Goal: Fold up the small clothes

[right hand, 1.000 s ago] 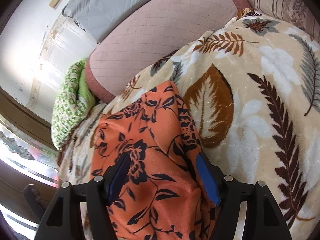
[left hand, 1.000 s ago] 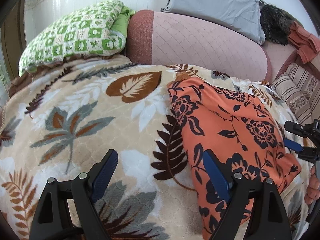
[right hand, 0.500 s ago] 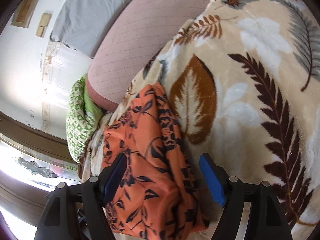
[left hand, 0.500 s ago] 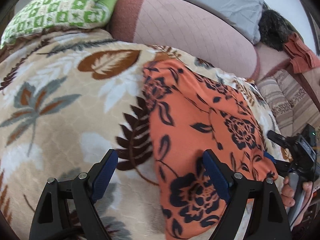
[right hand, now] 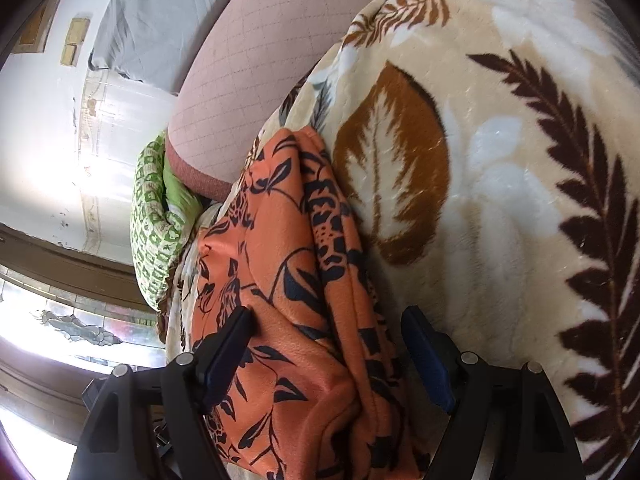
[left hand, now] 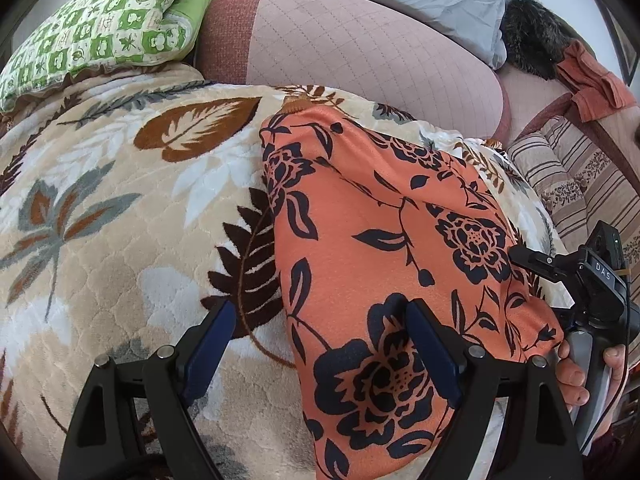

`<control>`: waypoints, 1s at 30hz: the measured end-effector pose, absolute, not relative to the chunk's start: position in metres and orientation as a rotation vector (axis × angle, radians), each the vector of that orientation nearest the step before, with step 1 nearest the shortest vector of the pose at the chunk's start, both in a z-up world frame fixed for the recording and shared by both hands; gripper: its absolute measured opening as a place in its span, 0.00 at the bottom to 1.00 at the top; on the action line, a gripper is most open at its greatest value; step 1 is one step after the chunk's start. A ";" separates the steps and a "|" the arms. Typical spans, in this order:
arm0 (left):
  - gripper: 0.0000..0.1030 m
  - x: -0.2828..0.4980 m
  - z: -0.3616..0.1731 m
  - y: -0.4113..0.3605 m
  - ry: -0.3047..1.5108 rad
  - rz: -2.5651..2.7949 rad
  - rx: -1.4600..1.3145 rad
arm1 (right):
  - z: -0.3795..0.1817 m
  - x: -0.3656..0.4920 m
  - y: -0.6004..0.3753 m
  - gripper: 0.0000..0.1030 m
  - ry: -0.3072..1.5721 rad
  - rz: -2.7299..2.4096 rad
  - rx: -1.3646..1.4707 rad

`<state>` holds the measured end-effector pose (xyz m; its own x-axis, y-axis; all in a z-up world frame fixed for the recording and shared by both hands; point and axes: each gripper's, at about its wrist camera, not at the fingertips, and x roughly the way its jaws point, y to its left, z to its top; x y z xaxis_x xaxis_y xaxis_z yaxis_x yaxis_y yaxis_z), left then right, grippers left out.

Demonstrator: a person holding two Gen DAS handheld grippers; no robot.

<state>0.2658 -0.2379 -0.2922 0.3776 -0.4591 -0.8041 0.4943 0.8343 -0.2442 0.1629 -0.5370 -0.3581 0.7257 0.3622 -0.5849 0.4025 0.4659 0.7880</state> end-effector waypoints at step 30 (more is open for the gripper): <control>0.85 0.260 -0.301 -0.252 1.031 -0.641 0.071 | -0.357 0.175 -0.503 0.81 0.822 0.099 1.050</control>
